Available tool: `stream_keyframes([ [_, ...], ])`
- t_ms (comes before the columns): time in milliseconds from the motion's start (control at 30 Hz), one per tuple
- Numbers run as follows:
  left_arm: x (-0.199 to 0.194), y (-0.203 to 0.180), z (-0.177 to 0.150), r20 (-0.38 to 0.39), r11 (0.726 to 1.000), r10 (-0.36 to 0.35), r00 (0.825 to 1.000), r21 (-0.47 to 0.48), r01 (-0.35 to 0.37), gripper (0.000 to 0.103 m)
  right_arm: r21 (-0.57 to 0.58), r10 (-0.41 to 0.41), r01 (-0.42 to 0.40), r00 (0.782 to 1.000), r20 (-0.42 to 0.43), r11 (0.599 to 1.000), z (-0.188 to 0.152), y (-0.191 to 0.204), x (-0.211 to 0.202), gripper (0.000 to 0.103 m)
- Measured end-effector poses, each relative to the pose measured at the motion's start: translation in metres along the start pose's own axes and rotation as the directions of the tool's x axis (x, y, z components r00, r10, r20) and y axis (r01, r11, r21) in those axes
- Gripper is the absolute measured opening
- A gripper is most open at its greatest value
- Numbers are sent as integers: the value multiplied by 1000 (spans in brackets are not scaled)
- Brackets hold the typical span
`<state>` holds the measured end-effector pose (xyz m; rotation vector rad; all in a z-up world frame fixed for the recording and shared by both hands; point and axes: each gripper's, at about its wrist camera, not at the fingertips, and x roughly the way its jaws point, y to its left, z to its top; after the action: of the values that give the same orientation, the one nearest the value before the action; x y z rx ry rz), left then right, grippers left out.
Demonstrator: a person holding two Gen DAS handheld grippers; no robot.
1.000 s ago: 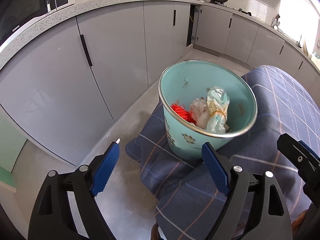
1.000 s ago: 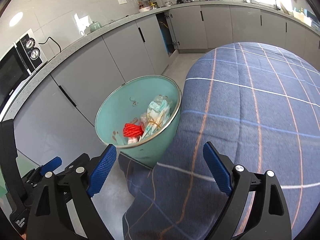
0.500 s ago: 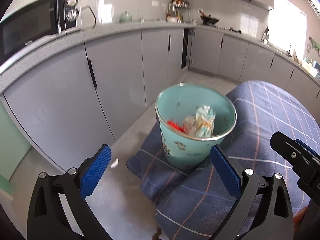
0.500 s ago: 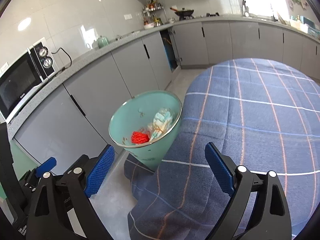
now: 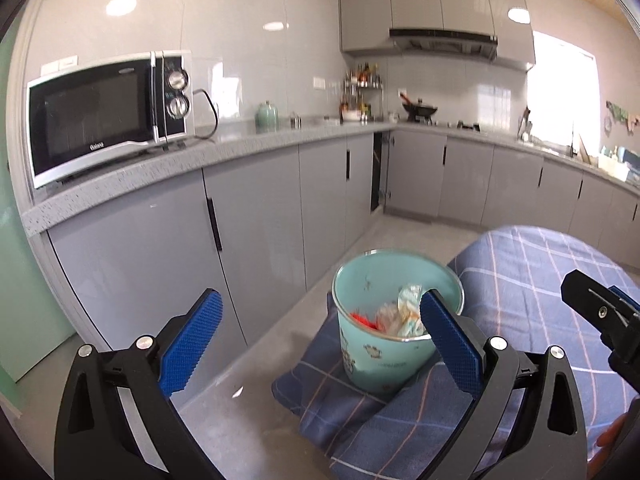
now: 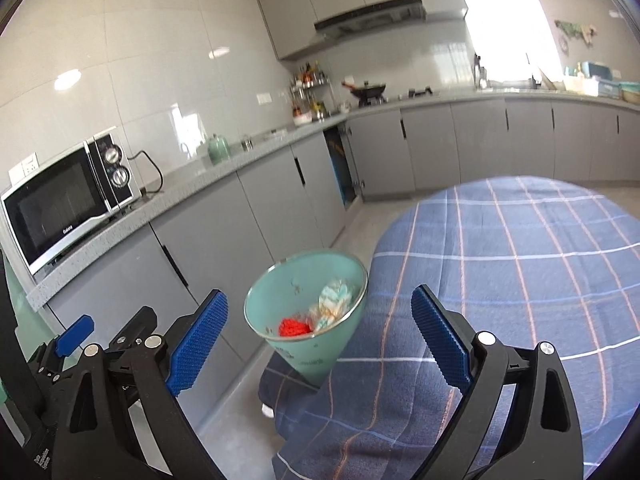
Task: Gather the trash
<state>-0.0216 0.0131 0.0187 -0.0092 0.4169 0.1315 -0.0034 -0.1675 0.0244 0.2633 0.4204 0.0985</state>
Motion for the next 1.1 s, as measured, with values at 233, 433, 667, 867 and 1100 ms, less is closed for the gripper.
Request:
stream_keyframes([
  [233,-28,8,13,76,1000,-7,997,-21,9,97,-22,-3,5,996,87,1000,6,13,-28,93],
  [433,-47,9,20,127,1000,-8,992,-13,9,97,-31,10,-6,991,137,1000,10,20,-44,93],
  [667,-54,8,21,133,1000,-4,991,-4,5,97,-7,7,-6,990,144,1000,12,14,-50,93],
  [867,-55,6,21,131,1000,-18,991,6,18,97,-3,11,-10,989,147,1000,12,14,-51,93],
  [1100,-54,8,21,122,1000,-18,992,2,18,97,14,12,-14,992,129,1000,11,11,-48,93],
])
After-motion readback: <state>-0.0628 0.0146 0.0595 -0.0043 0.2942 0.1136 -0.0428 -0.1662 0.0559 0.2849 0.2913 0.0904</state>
